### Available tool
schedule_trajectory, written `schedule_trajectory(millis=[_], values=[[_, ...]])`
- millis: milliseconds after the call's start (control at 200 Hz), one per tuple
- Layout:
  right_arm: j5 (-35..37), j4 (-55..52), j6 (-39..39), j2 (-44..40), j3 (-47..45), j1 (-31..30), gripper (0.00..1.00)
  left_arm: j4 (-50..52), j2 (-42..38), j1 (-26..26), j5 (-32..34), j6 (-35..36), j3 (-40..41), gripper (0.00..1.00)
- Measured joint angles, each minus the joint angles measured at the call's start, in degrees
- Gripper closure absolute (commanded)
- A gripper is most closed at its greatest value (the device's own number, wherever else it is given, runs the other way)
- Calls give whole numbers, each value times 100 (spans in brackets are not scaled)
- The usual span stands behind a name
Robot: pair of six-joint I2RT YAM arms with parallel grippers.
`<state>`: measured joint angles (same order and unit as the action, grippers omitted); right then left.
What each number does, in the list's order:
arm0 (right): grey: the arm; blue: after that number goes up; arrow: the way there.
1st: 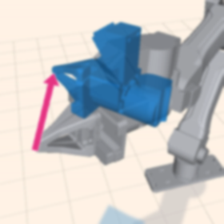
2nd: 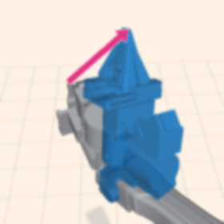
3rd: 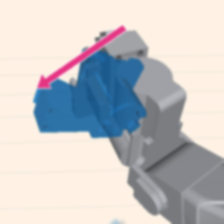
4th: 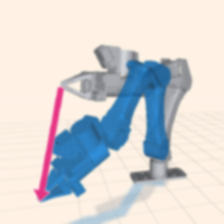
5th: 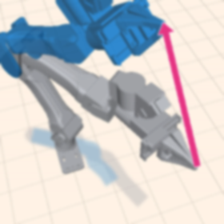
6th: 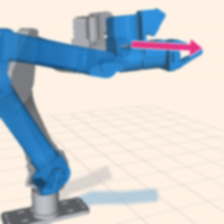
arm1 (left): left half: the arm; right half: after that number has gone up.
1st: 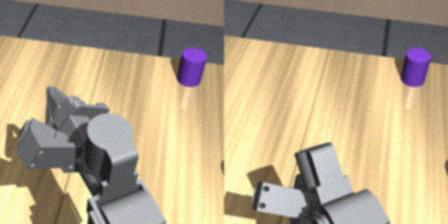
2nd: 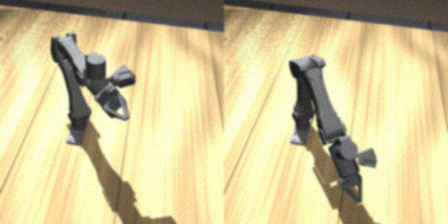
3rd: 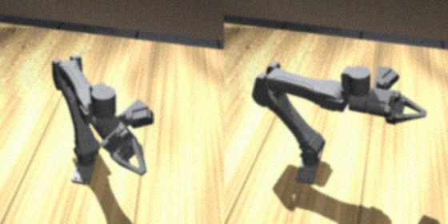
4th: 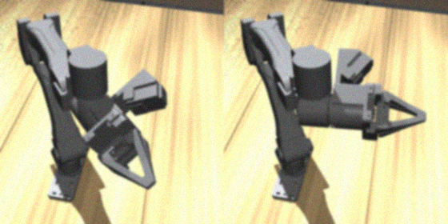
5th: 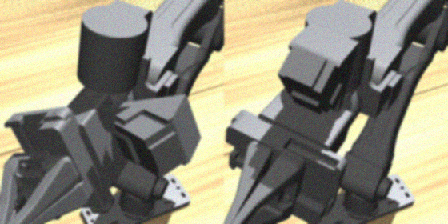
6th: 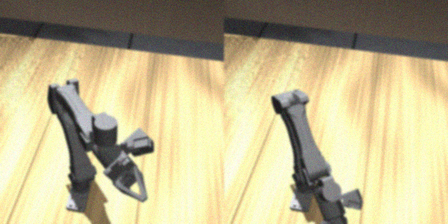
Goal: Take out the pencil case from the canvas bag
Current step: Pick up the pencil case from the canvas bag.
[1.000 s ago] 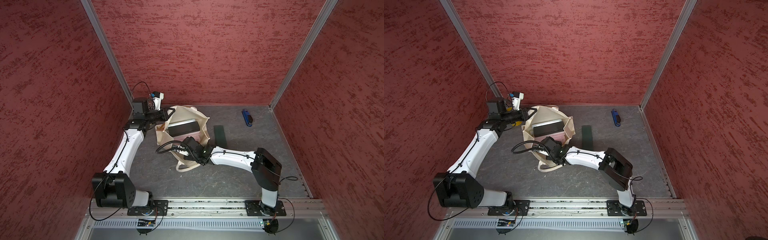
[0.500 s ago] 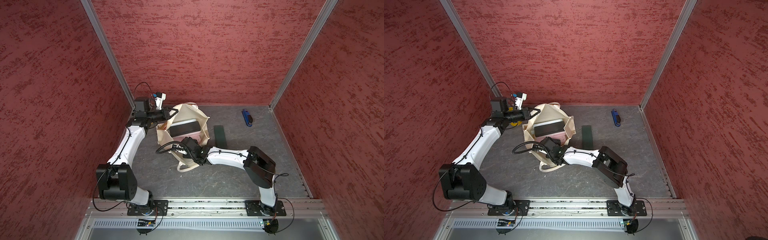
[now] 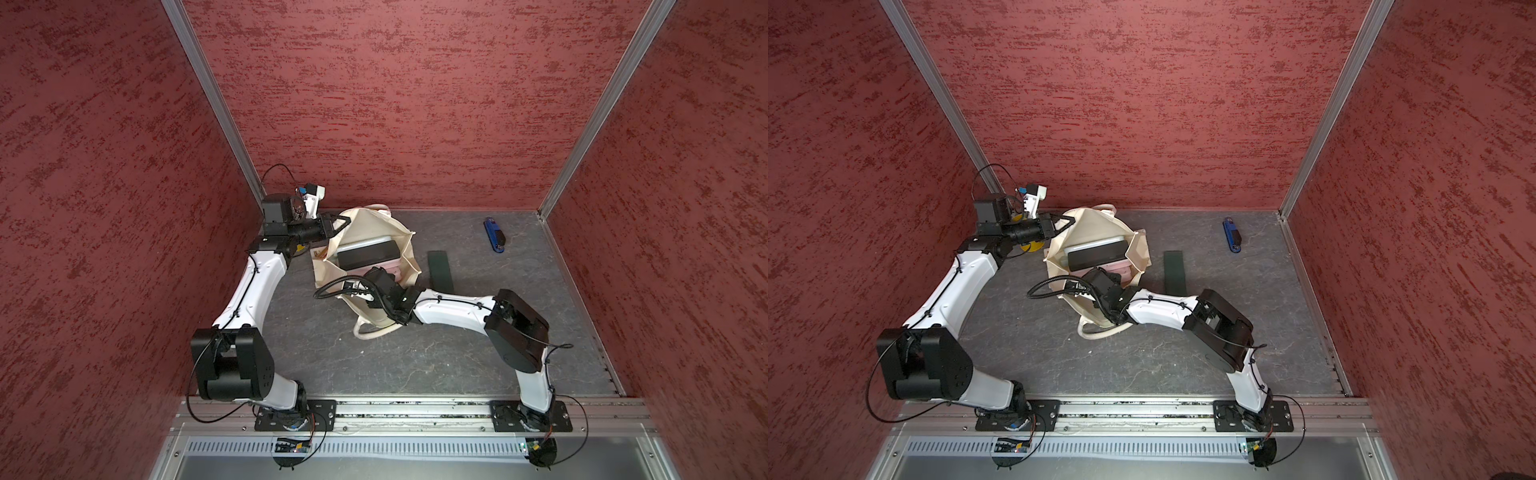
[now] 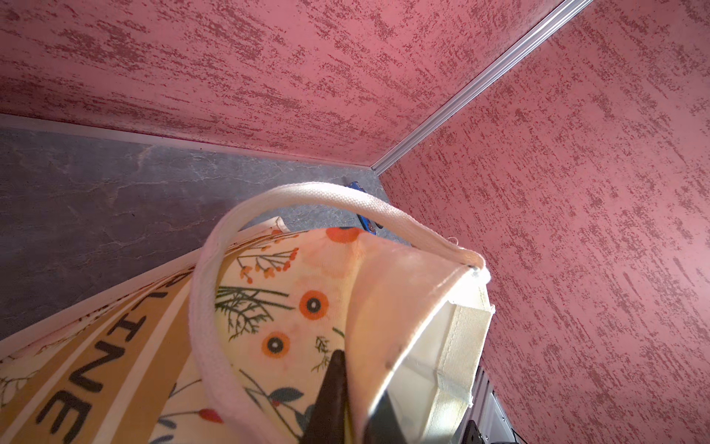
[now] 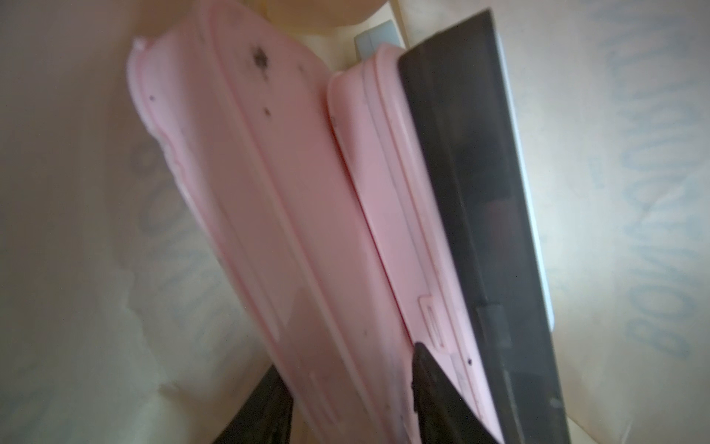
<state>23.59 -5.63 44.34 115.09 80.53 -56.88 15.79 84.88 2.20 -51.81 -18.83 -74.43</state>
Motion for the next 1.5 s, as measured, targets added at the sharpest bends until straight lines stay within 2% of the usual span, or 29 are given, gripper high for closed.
schedule_trajectory(millis=[110, 316, 576, 726, 942, 1172, 1257, 1323, 1498], values=[[-90, -118, -37, 22, 59, 9, 46, 0, 0, 0, 0, -2, 0, 98], [-157, -149, -9, 190, 258, 9, 46, 0, 0, 0, 2, 0, 0, 98], [-240, -289, 68, 356, 614, 9, 65, -2, -2, -50, 33, 20, 2, 98], [-321, -413, 90, 260, 627, 9, 71, 162, 0, -201, 164, 68, -192, 98], [-435, -535, -39, -101, 374, 11, 75, 308, -9, -249, 389, 382, -299, 99], [-564, -671, -146, -424, 151, 11, 80, -52, -350, -251, 586, 516, 363, 99], [-656, -708, -208, -463, 151, 11, 93, -114, -367, -249, 645, 507, 365, 98], [-737, -739, -249, -481, 151, 11, 98, -197, -422, -245, 717, 442, 424, 98], [-975, -833, -409, -549, 151, 11, 100, -319, -678, -199, 911, 254, 693, 97]])
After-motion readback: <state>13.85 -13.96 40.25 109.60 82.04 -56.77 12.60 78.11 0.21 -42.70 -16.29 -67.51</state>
